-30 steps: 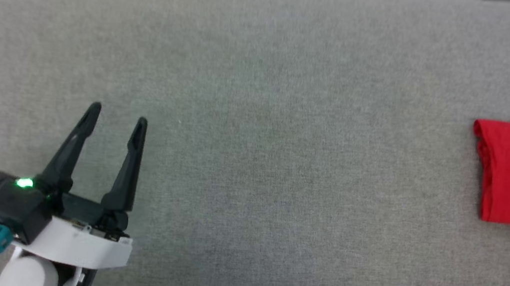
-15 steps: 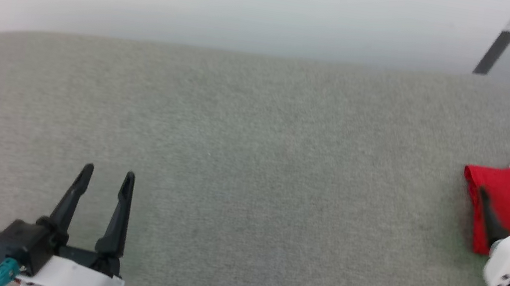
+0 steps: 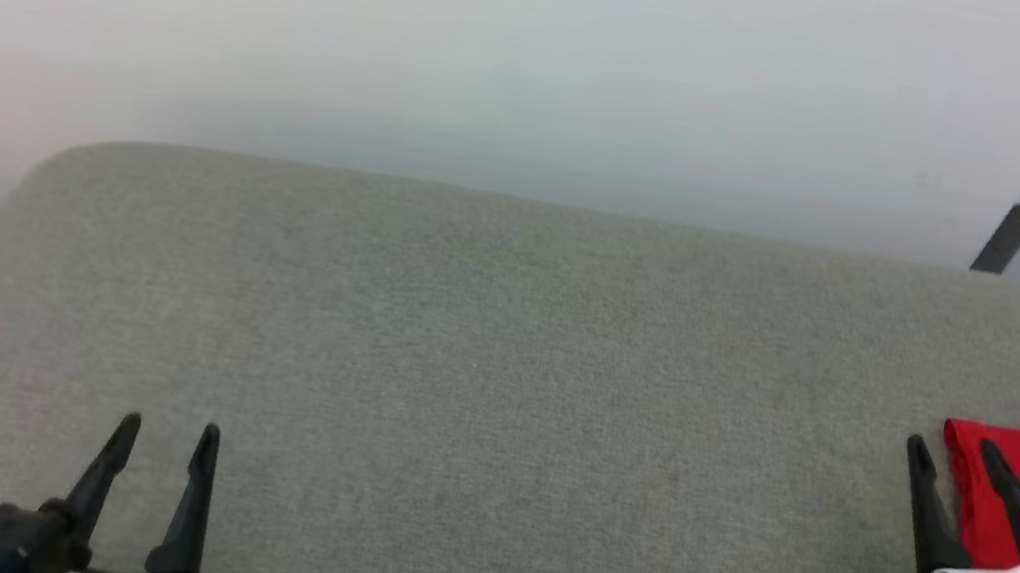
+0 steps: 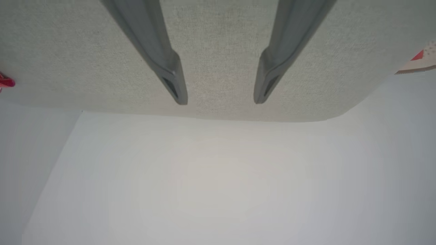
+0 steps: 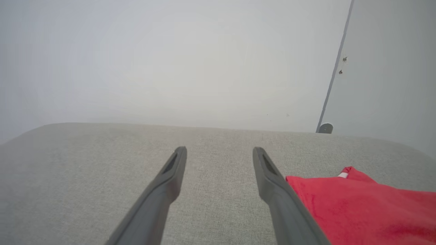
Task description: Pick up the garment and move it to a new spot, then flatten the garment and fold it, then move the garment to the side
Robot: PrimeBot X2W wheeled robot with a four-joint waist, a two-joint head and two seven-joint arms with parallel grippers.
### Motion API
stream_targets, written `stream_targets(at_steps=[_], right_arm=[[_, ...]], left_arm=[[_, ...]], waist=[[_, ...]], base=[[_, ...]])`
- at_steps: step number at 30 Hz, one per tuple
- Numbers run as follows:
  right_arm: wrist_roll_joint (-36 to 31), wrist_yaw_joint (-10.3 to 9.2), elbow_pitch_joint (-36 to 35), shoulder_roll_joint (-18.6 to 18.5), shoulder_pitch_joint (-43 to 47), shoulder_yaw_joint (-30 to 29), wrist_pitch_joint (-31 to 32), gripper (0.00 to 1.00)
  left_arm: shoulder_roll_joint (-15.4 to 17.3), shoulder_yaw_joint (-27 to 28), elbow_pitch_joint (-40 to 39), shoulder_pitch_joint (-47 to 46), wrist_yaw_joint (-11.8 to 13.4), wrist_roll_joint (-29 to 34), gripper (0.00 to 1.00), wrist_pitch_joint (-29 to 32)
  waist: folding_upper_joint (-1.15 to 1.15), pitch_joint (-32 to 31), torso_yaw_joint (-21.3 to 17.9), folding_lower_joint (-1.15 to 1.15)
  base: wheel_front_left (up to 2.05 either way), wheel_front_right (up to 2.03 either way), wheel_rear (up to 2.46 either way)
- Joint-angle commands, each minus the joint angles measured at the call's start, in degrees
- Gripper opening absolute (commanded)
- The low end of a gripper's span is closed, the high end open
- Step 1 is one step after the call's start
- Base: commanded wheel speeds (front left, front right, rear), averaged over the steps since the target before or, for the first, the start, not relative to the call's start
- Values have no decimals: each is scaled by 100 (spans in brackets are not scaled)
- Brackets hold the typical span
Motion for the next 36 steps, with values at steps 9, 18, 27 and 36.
stream_targets(at_steps=[9, 18, 27, 36], right_arm=[[-358, -7, -1074, 423, 1038, -798, 19, 100], [-607, -7, -2090, 729, 1851, -1438, 363, 100], [-754, -7, -2589, 935, 2153, -1665, 601, 100], [-805, -7, -2727, 997, 2215, -1673, 693, 100]], left_arm=[[-24, 174, -96, 507, -11, -28, 100, -2], [-74, 286, -369, 906, -11, -15, 100, -2], [-63, 231, -450, 937, -11, -3, 100, -1], [-62, 207, -476, 874, -11, -19, 100, -2]], waist=[[0, -231, 98, 0], [0, -232, 81, 0], [0, -205, 109, 0], [0, -201, 133, 0]], base=[[0, 0, 0], [0, 0, 0], [0, 0, 0], [0, 0, 0]])
